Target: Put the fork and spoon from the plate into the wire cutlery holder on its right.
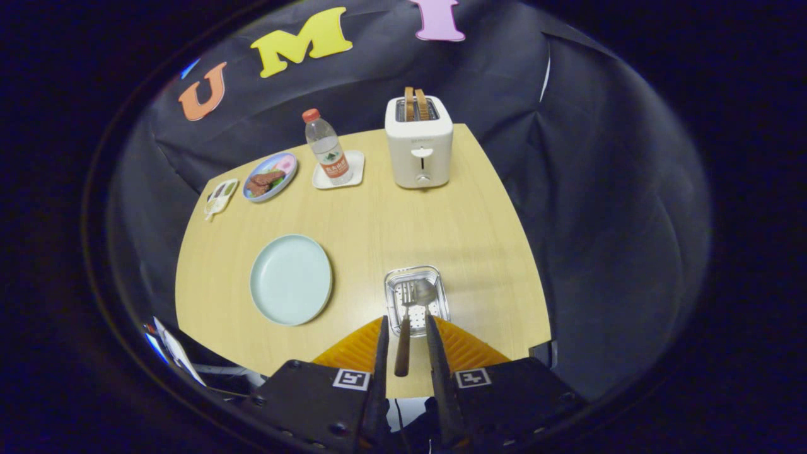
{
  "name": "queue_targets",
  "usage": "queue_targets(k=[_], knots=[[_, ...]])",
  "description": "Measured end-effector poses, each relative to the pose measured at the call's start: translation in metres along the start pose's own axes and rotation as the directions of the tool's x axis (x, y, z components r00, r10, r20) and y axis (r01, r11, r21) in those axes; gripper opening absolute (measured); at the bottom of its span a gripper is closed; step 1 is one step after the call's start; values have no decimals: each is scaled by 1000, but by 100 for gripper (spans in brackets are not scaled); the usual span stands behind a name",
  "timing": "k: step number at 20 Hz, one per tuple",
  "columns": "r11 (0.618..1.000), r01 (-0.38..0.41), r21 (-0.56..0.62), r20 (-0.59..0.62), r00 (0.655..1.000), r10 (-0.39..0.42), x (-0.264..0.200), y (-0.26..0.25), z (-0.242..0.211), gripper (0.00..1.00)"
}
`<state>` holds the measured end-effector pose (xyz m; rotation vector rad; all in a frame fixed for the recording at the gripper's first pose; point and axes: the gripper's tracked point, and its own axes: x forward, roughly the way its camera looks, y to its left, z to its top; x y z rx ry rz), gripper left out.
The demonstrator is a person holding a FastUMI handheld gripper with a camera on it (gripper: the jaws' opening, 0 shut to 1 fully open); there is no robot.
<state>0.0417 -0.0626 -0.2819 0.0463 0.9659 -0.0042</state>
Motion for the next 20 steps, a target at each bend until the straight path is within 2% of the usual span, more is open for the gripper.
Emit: queue_targets(k=[1,6,9,12,15,17,18,20], knots=[[1000,-18,-14,28,999,18,-7,8,4,38],[995,-70,-69,179,980,82,-52,45,30,43],[995,-64,-72,340,937,84,-87,59,62,48],[993,-65,-102,515,850,109,-135,77,89,54],[991,-75,-107,637,760,126,-185,92,107,75],[988,-82,-131,718,679,152,-221,105,118,80],[989,-58,-137,758,637,142,-236,107,122,83],[990,-34,-138,809,573,133,-258,111,125,92]])
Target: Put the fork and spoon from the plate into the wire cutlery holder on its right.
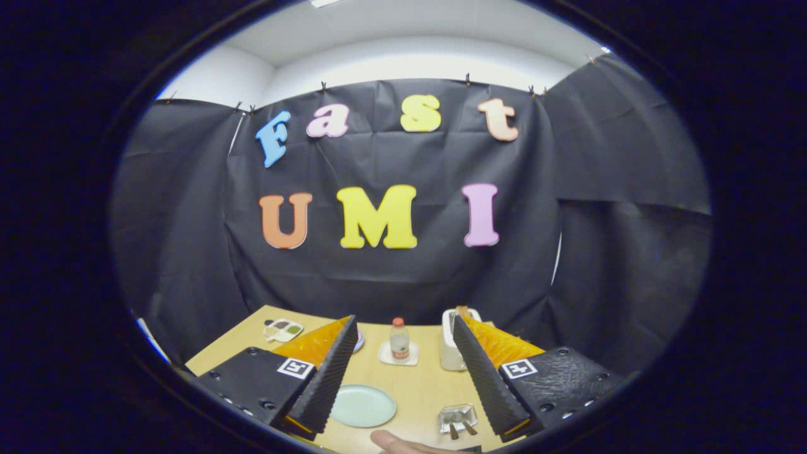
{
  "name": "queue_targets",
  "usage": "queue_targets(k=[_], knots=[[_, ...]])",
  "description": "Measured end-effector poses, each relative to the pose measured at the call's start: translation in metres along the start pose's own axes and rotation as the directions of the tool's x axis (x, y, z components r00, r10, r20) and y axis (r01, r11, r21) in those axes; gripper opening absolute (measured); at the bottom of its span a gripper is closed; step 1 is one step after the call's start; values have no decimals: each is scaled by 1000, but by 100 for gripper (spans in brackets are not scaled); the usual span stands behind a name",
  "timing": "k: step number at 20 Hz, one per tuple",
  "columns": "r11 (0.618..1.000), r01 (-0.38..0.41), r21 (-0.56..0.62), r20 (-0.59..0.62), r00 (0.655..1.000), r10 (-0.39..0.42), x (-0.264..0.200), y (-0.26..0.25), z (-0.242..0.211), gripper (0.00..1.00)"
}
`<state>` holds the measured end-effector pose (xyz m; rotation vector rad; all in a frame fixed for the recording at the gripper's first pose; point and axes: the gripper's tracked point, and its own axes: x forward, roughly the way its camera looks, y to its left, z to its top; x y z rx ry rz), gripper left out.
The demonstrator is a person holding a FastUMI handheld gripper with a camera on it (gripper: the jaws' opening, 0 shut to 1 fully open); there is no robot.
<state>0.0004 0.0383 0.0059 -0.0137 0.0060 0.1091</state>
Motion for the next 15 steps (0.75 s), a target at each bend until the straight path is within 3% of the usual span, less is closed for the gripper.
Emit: queue_targets(k=[6,15], knots=[[1000,-5,15,67,998,4,-17,11,32,95],[1000,-3,10,4,1000,3,-15,6,13,95]])
